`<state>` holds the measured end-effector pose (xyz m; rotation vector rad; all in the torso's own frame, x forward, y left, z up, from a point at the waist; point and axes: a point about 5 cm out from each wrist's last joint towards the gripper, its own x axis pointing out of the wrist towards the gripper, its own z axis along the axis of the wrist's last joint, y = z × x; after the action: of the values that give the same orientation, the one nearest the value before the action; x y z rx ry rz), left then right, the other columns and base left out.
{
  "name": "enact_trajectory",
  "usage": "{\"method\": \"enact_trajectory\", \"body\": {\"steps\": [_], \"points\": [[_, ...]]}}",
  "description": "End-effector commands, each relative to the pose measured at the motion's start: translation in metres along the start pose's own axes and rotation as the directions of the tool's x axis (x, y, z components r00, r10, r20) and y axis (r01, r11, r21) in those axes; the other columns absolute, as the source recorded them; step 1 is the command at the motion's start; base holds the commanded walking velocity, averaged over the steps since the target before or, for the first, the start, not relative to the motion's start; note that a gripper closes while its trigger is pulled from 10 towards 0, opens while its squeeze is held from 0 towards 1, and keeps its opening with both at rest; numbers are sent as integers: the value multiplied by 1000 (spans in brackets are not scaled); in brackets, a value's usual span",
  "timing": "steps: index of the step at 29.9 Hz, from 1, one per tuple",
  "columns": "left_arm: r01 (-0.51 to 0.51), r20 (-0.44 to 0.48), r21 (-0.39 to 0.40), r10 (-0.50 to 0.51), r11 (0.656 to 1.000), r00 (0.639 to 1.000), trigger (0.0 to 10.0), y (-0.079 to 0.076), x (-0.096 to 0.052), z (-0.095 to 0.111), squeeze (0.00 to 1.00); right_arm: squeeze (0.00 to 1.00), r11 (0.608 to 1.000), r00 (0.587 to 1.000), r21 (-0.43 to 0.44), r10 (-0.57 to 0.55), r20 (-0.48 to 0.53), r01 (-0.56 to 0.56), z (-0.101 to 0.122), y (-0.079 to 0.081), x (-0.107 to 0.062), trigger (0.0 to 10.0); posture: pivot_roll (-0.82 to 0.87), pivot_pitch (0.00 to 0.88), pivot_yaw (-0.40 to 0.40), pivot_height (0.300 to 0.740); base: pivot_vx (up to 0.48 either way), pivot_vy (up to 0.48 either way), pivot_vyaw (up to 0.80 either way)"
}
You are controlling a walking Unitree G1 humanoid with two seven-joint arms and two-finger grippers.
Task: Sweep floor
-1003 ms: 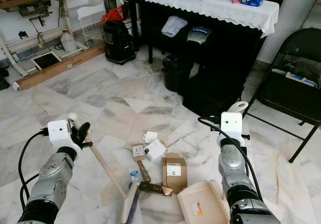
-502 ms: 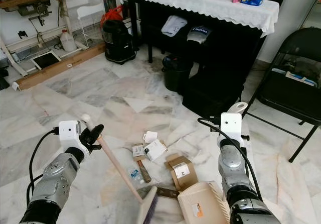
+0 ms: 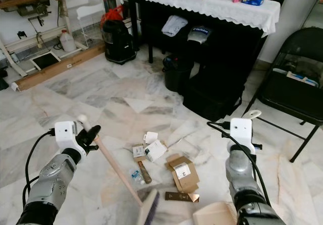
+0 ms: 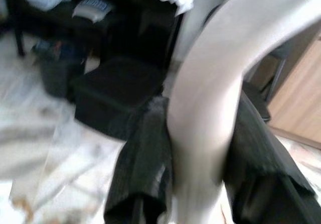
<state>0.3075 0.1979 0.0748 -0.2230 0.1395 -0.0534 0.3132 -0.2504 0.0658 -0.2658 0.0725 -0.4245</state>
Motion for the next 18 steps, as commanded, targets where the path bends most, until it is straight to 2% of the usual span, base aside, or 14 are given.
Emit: {"method": "enact_trajectory", "body": {"steps": [1,5,11,15,17,18], "points": [[4,72,12,-5,1000,997,10000,-2,3,16,0,0,1000,983,12,-26,182,24,34,1,8,10000,-32,0,-5,740,0,0,0],[4,90,16,-6,1000,996,10000,-2,2,18,0,0,991,969,-39,-118,219,130,40,-10,10,10000,-28,0,-4,740,0,0,0],[5,101,27,-8,1000,995,10000,-1,0,18,0,0,996,954,-12,-77,291,84,51,-7,10,10000,-36,0,1,740,0,0,0],[-11,120,36,7,999,993,10000,-2,1,20,0,0,996,965,-29,-80,249,90,44,-6,9,10000,-32,0,1,740,0,0,0],[-20,117,60,12,998,993,10000,-3,2,20,0,0,994,981,-59,-82,175,93,31,-6,8,10000,-29,0,1,740,0,0,0],[-20,117,60,12,998,993,10000,-3,2,20,0,0,994,981,-59,-82,175,93,31,-6,8,10000,-29,0,1,740,0,0,0]]}}
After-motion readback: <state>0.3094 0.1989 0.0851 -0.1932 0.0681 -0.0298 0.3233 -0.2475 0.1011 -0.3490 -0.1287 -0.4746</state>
